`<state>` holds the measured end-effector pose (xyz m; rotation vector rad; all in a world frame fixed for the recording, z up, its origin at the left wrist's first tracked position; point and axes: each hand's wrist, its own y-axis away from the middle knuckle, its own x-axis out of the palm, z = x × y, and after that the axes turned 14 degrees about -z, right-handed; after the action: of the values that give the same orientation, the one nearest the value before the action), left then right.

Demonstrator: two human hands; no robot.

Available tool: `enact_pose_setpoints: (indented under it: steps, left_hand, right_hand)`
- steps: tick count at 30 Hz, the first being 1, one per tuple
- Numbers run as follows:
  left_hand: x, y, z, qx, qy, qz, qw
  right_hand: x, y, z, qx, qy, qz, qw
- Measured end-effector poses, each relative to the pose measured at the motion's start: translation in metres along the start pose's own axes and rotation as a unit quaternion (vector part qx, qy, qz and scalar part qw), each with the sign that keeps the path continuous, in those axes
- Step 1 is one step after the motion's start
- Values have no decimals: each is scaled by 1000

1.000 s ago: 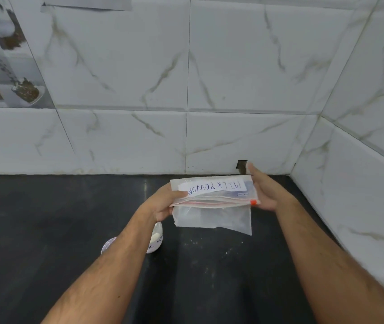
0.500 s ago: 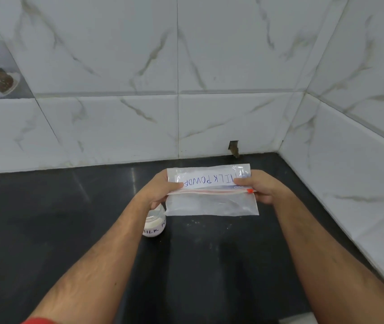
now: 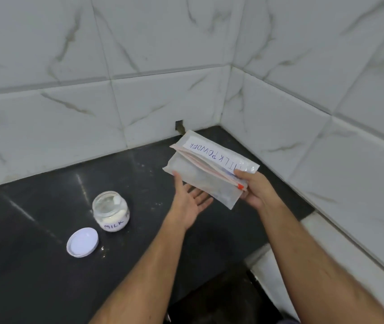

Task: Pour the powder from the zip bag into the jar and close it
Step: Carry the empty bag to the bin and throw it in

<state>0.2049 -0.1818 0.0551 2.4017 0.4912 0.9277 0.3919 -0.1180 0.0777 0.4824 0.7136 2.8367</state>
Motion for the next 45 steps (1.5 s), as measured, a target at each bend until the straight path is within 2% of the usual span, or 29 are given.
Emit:
enact_pose_setpoints:
  steps: [5, 10, 13, 15, 19, 24, 28, 33, 36, 39, 45]
  left_hand:
    - [44, 28, 62, 82, -78, 13, 994]
    - [76, 50, 144, 133, -125, 50, 982]
    - [98, 75, 206, 152, -143, 75, 975]
    - [112, 93, 246, 141, -145, 94, 975]
    - [130, 129, 314, 74, -169, 110, 977]
    - [141, 174, 385, -43, -279, 145, 948]
    - [135, 174, 421, -66, -360, 120, 923]
    - [105, 156, 451, -146, -465, 98, 868]
    - [80, 133, 473, -174, -485, 63, 855]
    - [59, 110, 498, -167, -510, 14, 843]
    - [27, 66, 554, -124, -559, 6, 820]
  right_hand:
    - [-69, 34, -14, -2, -6, -58, 998]
    - [-176, 76, -22, -42, 9, -64, 997]
    - [-255, 106, -25, -67, 73, -61, 993]
    - [-307, 125, -27, -60, 103, -49, 992]
    - [-395, 157, -31, -15, 87, -32, 996]
    - [-483, 184, -56, 45, 54, -65, 995]
    - [-512, 186, -92, 46, 59, -126, 989]
    - [-520, 179, -135, 71, 88, -182, 977]
    - [-519, 165, -163, 90, 96, -215, 968]
    - [-520, 146, -196, 121, 104, -259, 953]
    - [-538, 109, -273, 144, 126, -319, 928]
